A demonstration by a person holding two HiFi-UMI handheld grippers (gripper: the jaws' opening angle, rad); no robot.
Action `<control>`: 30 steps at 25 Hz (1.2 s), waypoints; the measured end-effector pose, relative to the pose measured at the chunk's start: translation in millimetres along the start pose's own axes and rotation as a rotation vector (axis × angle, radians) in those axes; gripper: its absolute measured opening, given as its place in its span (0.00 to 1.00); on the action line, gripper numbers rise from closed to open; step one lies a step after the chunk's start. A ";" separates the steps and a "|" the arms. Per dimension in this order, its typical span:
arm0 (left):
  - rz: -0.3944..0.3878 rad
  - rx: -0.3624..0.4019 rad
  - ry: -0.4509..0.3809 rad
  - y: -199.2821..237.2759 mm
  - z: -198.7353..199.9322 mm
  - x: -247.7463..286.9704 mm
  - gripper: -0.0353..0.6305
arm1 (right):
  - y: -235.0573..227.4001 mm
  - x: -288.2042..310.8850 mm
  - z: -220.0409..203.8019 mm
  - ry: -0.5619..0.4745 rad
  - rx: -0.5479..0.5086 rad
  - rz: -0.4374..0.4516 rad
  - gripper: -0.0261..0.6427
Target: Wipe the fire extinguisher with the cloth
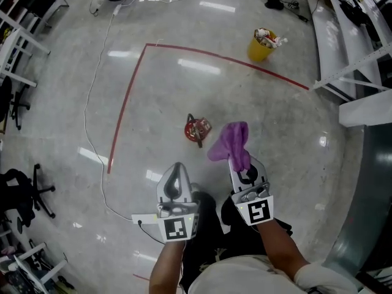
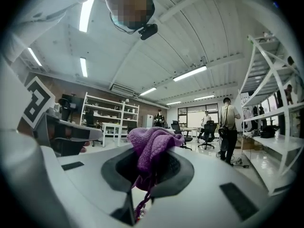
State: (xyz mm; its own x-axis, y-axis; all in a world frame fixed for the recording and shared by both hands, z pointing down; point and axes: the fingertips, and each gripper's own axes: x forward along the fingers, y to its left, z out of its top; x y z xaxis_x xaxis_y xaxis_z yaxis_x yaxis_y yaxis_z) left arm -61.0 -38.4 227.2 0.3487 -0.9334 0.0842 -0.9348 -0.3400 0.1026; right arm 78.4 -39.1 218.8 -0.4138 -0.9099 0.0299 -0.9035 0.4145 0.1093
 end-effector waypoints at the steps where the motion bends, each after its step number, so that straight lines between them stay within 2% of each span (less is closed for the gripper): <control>1: 0.000 -0.005 -0.013 3.8 -16.5 3.8 0.06 | 3.4 2.3 -16.3 -0.004 0.007 0.001 0.11; 7: -0.038 -0.021 -0.043 15.6 -109.6 25.4 0.06 | 9.0 4.0 -124.4 0.012 0.046 -0.011 0.11; 10: -0.049 -0.028 -0.067 24.4 -153.1 39.5 0.06 | 6.2 11.0 -171.0 -0.011 0.032 -0.015 0.11; 13: -0.045 0.012 -0.027 30.4 -204.8 43.6 0.06 | 8.6 15.0 -212.6 -0.030 0.007 -0.007 0.11; 17: -0.050 -0.019 -0.060 39.4 -250.2 53.8 0.06 | 10.6 23.1 -259.2 -0.059 -0.046 -0.003 0.11; 21: -0.044 -0.019 -0.121 46.3 -266.4 54.2 0.06 | 15.6 25.9 -284.2 -0.082 -0.113 0.008 0.11; 26: -0.035 -0.012 -0.083 47.5 -291.1 52.9 0.06 | 10.1 39.6 -304.1 -0.072 -0.204 -0.008 0.11; 30: -0.039 -0.008 -0.084 43.9 -289.7 47.9 0.06 | 6.5 47.7 -320.8 -0.019 -0.257 -0.014 0.11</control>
State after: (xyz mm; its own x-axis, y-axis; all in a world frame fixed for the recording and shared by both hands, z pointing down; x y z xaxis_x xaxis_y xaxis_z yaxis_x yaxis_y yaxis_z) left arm -65.9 -64.9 522.9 0.3781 -0.9258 -0.0032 -0.9198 -0.3761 0.1118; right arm 88.7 -85.6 539.7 -0.4058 -0.9139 0.0084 -0.8518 0.3816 0.3589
